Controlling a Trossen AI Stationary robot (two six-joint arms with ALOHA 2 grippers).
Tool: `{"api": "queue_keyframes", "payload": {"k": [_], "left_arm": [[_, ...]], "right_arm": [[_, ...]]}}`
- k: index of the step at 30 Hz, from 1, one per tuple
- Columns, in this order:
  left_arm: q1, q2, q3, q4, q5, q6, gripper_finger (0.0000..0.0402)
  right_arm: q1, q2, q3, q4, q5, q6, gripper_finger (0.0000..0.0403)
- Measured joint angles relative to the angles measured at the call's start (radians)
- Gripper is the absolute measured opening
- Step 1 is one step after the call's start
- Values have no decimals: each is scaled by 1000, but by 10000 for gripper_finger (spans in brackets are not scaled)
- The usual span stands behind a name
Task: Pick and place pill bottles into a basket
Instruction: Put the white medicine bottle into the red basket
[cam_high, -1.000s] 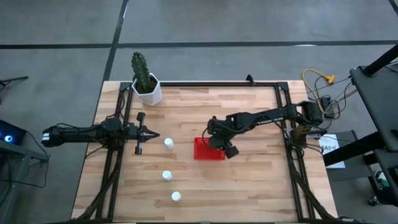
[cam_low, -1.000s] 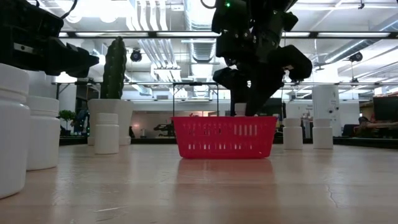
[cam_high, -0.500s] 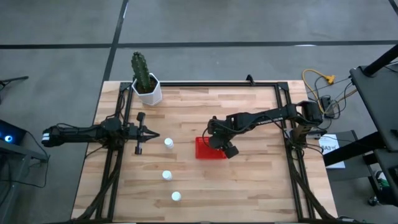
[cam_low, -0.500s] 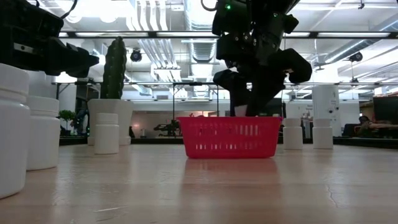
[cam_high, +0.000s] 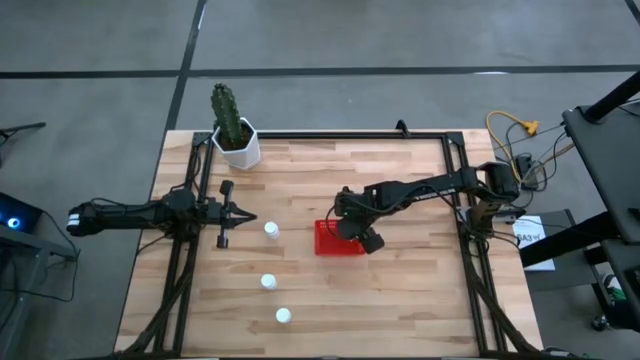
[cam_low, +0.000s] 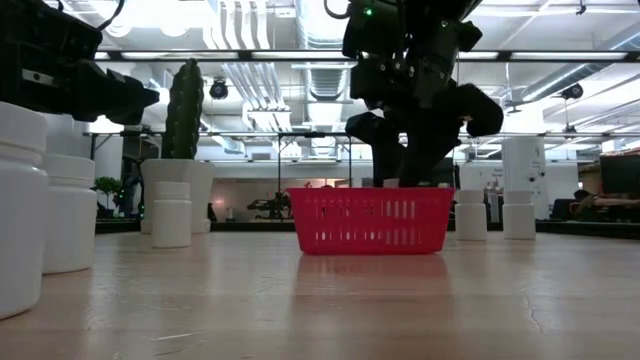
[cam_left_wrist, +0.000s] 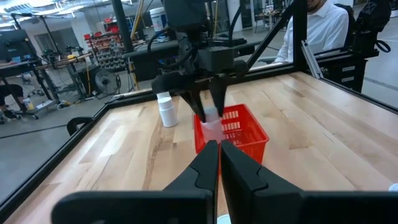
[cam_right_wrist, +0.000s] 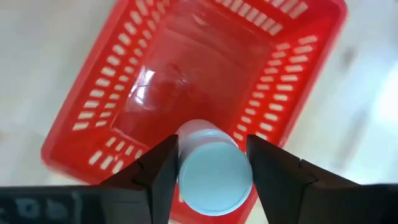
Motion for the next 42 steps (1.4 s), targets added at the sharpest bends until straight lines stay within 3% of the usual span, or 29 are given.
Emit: {"api": "queue_keyframes", "payload": {"k": [4,20,42], "left_arm": [[0,0,0,0,0,0,0],[0,0,0,0,0,0,0],[0,0,0,0,0,0,0]], "right_arm": [[-2,-2,0,-24,62,-7,172],[-2,-2,0,-18,65,-8,172],[-2,-2,0,-16,74,-4,209]]}}
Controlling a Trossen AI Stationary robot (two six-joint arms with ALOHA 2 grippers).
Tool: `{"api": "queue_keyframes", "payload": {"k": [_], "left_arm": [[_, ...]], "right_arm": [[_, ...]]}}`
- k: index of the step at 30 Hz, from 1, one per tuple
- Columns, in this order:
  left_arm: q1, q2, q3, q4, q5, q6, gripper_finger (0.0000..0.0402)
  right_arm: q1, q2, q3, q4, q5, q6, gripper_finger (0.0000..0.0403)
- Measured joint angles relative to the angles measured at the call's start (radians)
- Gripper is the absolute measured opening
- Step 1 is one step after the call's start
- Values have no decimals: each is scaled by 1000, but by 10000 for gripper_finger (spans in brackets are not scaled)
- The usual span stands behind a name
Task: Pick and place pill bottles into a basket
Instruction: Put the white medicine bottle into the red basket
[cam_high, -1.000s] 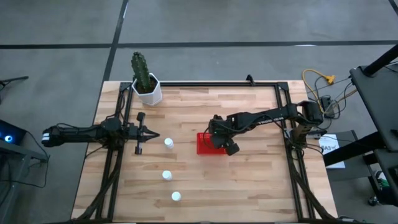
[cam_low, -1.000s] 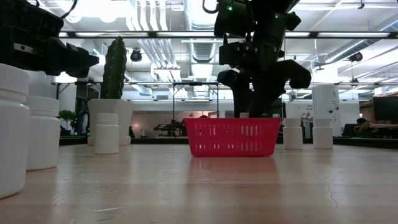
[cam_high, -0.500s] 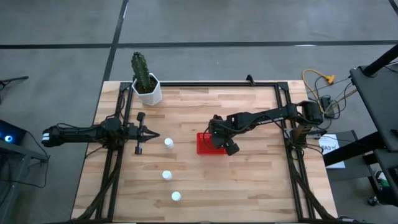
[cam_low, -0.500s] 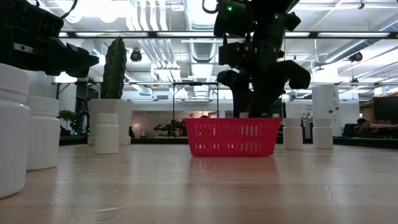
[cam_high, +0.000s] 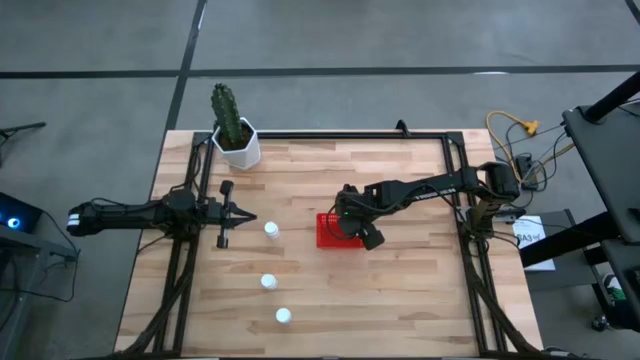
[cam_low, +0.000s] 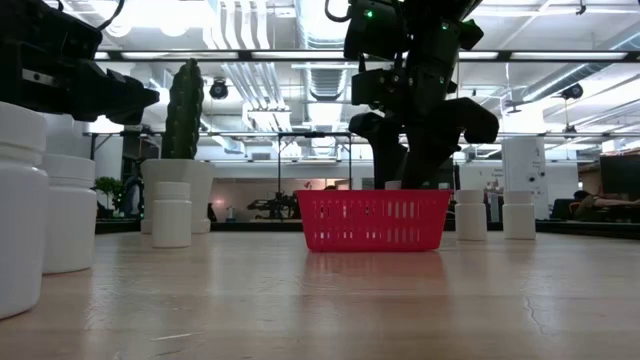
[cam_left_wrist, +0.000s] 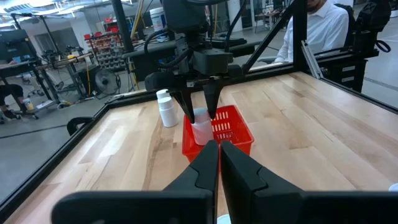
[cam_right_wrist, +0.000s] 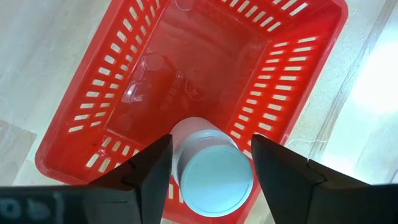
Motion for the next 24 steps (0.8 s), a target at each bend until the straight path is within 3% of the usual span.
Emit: {"api": "queue_keyframes", "payload": {"k": [21,24], "left_arm": [[0,0,0,0,0,0,0],[0,0,0,0,0,0,0]], "right_arm": [[0,-11,27,-1,5,-12,217],[2,-11,26,-11,53,-12,217]]}}
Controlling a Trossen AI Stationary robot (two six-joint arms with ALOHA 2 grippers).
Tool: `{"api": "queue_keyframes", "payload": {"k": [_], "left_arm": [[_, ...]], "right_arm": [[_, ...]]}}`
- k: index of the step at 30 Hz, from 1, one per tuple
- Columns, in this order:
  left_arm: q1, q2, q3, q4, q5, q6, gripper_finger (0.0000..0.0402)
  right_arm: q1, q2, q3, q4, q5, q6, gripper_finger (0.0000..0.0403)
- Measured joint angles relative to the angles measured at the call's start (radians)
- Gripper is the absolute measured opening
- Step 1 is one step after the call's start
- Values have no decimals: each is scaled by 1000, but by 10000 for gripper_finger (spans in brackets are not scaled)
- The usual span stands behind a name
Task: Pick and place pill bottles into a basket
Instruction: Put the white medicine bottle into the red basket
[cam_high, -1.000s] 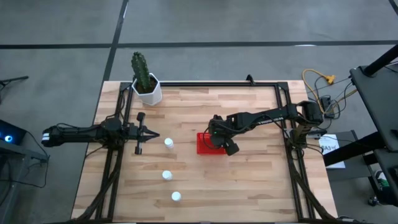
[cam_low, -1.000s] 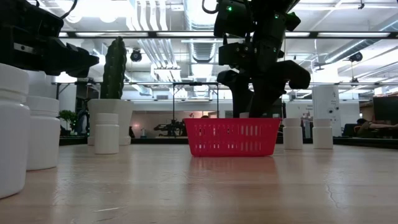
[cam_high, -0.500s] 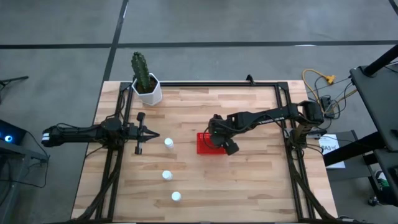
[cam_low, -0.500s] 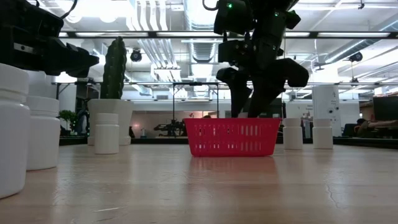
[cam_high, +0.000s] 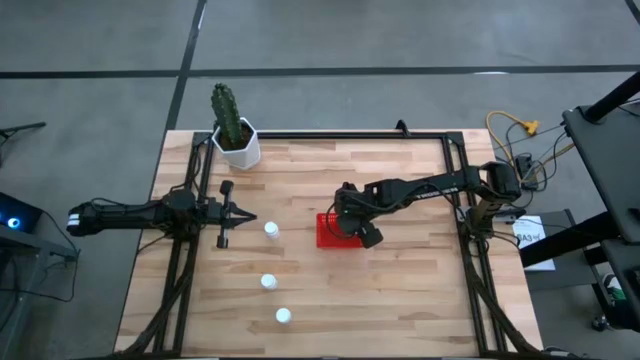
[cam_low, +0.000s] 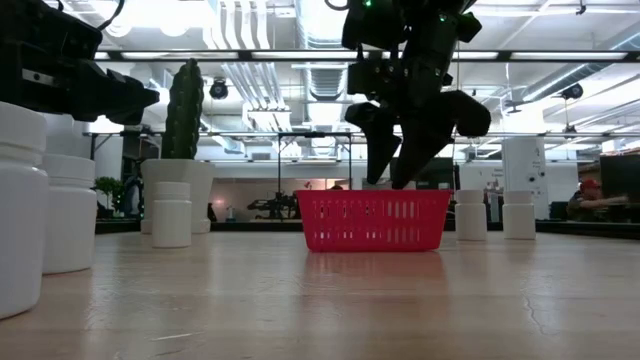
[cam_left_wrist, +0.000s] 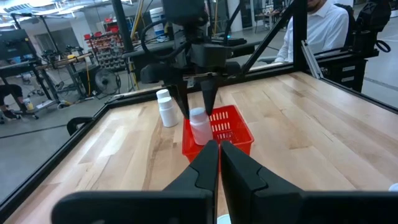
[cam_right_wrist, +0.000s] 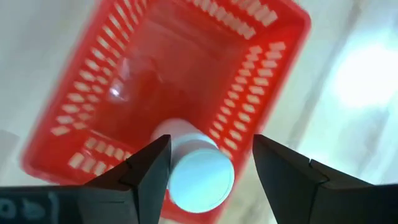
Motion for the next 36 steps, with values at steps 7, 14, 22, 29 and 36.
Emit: {"api": "queue_keyframes", "payload": {"k": [7,14,22,29,36], "left_arm": [[0,0,0,0,0,0,0],[0,0,0,0,0,0,0],[0,0,0,0,0,0,0],[0,0,0,0,0,0,0],[0,0,0,0,0,0,0]], "right_arm": [[1,0,0,-13,51,1,217],[2,0,4,-11,41,5,217],[7,0,12,-14,-10,8,216],[9,-3,62,-73,-32,12,216],[6,-67,70,-168,-33,39,215]]}}
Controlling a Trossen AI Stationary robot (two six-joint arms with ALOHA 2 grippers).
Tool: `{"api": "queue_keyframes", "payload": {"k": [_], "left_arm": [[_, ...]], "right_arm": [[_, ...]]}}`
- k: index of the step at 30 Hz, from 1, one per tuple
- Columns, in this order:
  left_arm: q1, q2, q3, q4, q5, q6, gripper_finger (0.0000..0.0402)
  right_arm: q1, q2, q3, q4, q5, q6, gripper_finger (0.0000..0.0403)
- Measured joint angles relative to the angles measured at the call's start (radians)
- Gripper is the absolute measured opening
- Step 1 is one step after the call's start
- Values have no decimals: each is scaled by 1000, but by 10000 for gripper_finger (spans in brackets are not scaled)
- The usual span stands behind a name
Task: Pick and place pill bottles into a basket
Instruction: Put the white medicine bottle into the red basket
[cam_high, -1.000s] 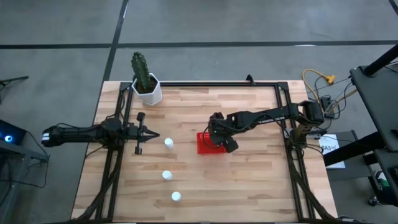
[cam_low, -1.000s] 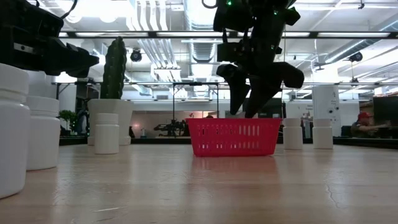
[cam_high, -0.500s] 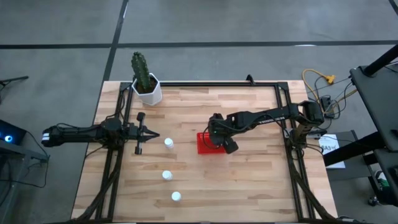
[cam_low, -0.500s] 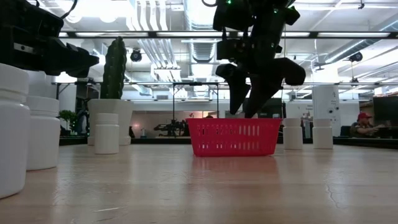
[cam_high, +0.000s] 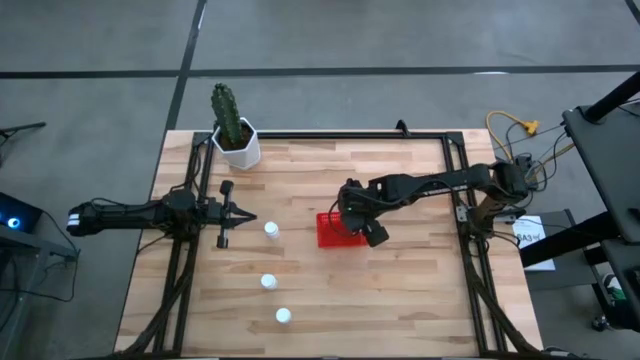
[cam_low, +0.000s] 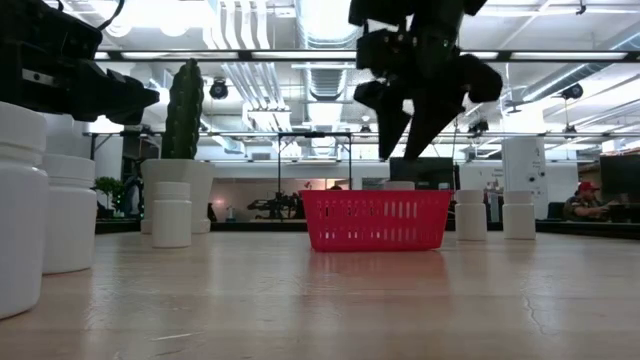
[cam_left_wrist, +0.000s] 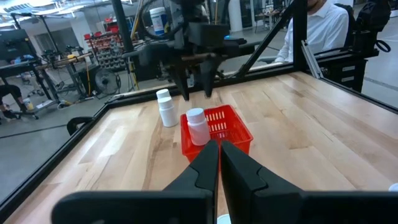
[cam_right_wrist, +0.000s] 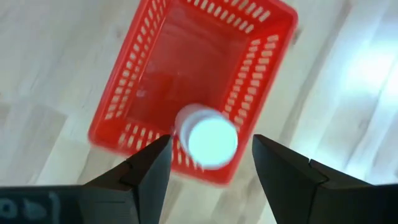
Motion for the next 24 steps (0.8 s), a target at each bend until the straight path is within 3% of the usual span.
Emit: {"api": "queue_keyframes", "payload": {"k": [12,24], "left_arm": [[0,0,0,0,0,0,0],[0,0,0,0,0,0,0]], "right_arm": [[-74,-179,-40,-78,-3,22,215],[-230,-203,-101,-146,-97,4,215]]}}
